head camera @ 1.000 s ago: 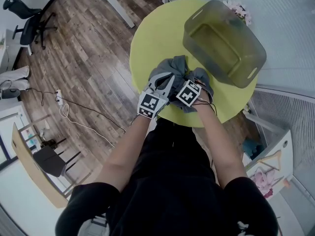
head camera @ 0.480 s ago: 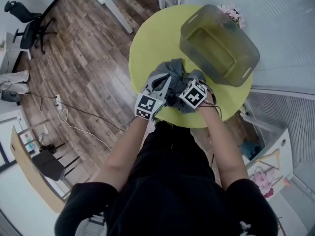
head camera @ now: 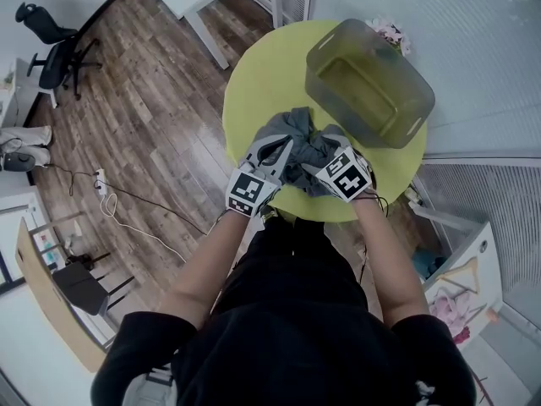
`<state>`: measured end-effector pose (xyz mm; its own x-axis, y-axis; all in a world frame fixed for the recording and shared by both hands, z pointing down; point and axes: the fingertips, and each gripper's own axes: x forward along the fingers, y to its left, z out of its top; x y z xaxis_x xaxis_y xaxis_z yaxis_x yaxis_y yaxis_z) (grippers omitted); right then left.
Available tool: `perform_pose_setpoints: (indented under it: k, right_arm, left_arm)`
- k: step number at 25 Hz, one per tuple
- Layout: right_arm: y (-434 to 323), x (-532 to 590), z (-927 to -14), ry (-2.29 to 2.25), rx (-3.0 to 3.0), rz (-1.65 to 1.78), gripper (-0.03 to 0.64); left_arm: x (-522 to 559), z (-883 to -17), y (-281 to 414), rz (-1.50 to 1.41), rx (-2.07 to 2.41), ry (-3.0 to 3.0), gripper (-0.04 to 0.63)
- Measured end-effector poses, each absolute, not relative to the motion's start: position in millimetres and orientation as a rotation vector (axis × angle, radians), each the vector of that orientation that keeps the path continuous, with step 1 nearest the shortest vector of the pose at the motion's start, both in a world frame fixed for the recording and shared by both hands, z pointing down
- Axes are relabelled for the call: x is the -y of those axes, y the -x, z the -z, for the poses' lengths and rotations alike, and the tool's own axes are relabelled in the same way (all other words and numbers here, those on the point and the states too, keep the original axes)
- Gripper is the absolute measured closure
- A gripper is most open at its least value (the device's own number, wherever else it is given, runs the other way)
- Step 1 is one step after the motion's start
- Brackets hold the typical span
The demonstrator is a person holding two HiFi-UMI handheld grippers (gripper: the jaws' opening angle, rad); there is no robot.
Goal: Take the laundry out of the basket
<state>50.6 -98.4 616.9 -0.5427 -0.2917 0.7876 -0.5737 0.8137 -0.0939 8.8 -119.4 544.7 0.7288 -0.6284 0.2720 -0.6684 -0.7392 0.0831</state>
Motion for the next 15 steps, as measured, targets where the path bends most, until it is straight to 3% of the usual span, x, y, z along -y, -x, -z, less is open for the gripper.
perform_pose_setpoints:
  k: [4,10,15]
  right_arm:
    - [-54,89,-597,-0.654,2.209,-0.416,0.339]
    - [-61,75,-573,-0.650,2.228,-0.342,0.559]
    - [-70,73,-543,-0.747,2.296,-0.320,0.594]
  left_arm:
    - [108,-529,-15,-0.338,1.021,-2.775,0.586]
    - [92,-512,-26,-0.344,0.988,-2.819,0.586]
    - [83,-498,-30,-0.323,0.968,-2.821,0.586]
